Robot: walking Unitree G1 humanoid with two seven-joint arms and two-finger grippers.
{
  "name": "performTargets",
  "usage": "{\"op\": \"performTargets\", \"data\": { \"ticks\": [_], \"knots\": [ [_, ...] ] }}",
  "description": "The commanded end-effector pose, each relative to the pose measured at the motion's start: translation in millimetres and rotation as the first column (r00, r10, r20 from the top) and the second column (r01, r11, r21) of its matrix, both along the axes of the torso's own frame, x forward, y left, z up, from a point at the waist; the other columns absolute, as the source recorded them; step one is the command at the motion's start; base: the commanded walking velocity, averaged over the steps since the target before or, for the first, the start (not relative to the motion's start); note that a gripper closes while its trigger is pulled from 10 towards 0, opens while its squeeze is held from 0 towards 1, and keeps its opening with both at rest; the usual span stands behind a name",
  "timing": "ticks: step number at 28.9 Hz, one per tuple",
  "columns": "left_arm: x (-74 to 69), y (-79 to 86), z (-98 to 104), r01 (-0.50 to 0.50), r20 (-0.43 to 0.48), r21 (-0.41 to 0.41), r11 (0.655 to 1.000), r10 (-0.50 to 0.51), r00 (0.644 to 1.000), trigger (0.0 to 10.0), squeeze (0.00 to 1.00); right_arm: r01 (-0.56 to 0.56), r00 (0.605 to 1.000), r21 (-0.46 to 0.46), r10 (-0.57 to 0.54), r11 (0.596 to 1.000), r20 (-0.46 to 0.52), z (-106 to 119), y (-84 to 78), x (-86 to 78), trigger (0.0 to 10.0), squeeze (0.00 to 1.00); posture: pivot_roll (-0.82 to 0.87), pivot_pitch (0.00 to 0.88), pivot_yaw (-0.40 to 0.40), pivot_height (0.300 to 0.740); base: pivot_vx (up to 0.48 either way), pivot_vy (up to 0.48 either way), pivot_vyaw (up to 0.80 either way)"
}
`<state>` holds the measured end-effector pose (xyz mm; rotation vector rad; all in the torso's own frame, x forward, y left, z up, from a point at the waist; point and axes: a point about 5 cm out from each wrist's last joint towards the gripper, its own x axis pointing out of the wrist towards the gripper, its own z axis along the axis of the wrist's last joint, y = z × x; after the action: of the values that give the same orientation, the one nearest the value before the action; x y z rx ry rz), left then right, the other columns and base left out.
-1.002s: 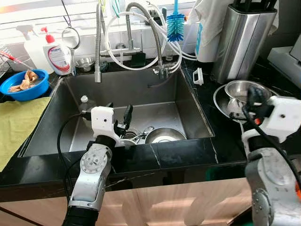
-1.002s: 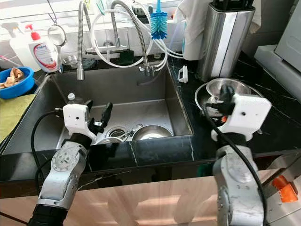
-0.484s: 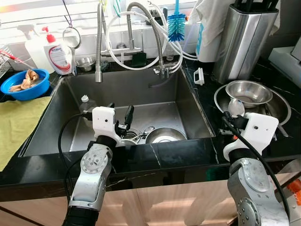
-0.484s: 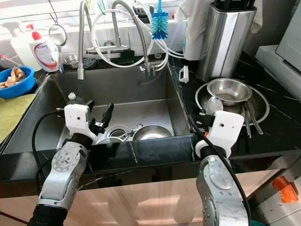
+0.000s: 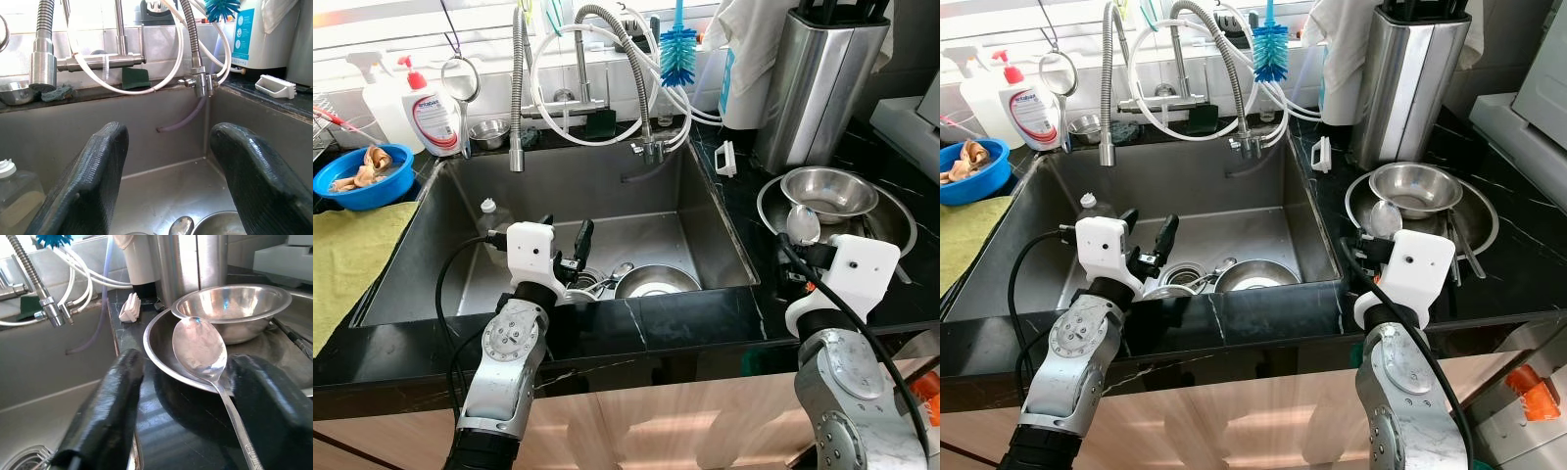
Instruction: Kitchen organization
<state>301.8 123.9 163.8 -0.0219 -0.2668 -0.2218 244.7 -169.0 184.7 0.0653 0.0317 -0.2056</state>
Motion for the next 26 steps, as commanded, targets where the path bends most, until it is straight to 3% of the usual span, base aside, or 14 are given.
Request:
{"op": "performTargets", "data": {
  "ticks": [1, 2, 12, 26],
  "knots": [
    [0.2, 3.2, -4, 0.001, -0.026, 0.001, 1.000, -0.001, 1.000, 10.0, 0.00, -0.023, 1.000, -0.009, 0.024, 1.000, 0.017, 8, 4.4, -0.6, 10.0, 0.19, -0.14, 0.000, 0.072, 0.740, 0.000, 0.000, 0.00],
    [0.1, 3.2, -4, 0.002, -0.027, 0.002, 1.000, -0.002, 1.000, 10.0, 0.00, -0.029, 1.000, -0.013, 0.029, 1.000, 0.007, 8, 4.9, -0.7, 10.0, 0.00, -0.14, 0.000, 0.072, 0.740, 0.000, 0.000, 0.00],
    [-0.1, 2.1, -5, 0.001, -0.029, 0.000, 1.000, -0.001, 1.000, 10.0, 0.00, 0.017, 0.997, 0.042, -0.014, 0.999, -0.077, -4, -1.2, -5.4, 10.0, 0.00, -0.15, 0.000, 0.067, 0.740, 0.000, 0.000, 0.00],
    [-0.4, 2.7, -6, -0.004, -0.029, -0.002, 1.000, 0.004, 1.000, 10.0, 0.00, 0.054, 0.994, 0.074, -0.047, 0.996, -0.096, -5, -7.3, -6.3, 10.0, 0.00, -0.15, 0.000, 0.064, 0.740, 0.000, 0.000, 0.00]
  ]
}}
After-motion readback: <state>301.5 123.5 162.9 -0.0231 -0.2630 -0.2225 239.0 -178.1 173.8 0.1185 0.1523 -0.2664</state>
